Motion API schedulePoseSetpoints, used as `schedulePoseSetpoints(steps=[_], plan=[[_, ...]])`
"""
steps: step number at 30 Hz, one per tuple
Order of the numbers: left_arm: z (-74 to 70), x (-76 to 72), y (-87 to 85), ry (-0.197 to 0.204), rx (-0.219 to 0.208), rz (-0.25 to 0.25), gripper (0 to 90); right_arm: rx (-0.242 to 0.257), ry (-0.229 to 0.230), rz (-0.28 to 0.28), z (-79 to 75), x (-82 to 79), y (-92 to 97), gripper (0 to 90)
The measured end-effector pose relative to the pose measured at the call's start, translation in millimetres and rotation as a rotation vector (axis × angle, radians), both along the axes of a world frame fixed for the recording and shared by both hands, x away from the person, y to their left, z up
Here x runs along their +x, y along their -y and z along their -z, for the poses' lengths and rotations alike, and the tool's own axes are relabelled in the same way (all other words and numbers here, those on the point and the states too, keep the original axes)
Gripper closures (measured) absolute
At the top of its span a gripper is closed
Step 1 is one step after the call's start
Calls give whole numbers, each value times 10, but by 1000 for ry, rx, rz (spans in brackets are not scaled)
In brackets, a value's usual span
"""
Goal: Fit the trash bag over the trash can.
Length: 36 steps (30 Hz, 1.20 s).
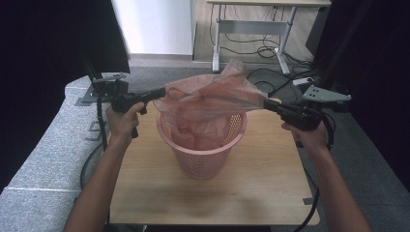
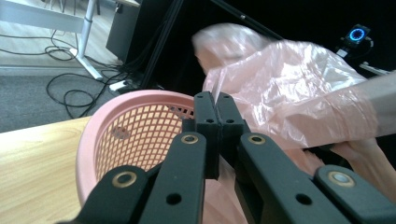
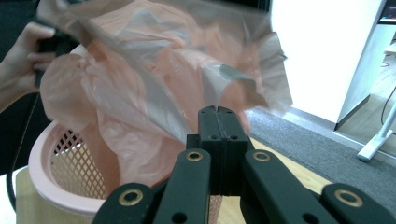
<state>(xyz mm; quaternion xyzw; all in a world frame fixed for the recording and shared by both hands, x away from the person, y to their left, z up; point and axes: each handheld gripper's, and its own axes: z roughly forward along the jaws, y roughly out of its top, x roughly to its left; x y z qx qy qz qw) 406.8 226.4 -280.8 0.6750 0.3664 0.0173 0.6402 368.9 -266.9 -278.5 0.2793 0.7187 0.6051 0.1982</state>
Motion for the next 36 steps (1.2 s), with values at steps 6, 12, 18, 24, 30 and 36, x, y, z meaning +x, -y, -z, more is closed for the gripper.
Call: schedulePoseSetpoints(steps=[6, 12, 18, 24, 30, 36], plan=[[104, -163, -38, -7, 33, 29, 898, -25, -12, 0, 100, -10, -37, 898], [257, -316, -91, -28, 48, 72, 896, -27, -34, -34, 313, -75, -83, 898], [340, -406, -31, -43, 86, 110, 881, -33, -32, -23, 321, -54, -67, 898], [225, -366, -52, 9, 78, 103, 725, -42, -12, -19, 234, -41, -53, 897], [-33, -220, -63, 52, 78, 130, 563, -63, 12, -37, 161, -8, -81, 897], [-205, 49, 8, 37, 120, 138, 499, -73, 29, -54, 98, 64, -130, 897]])
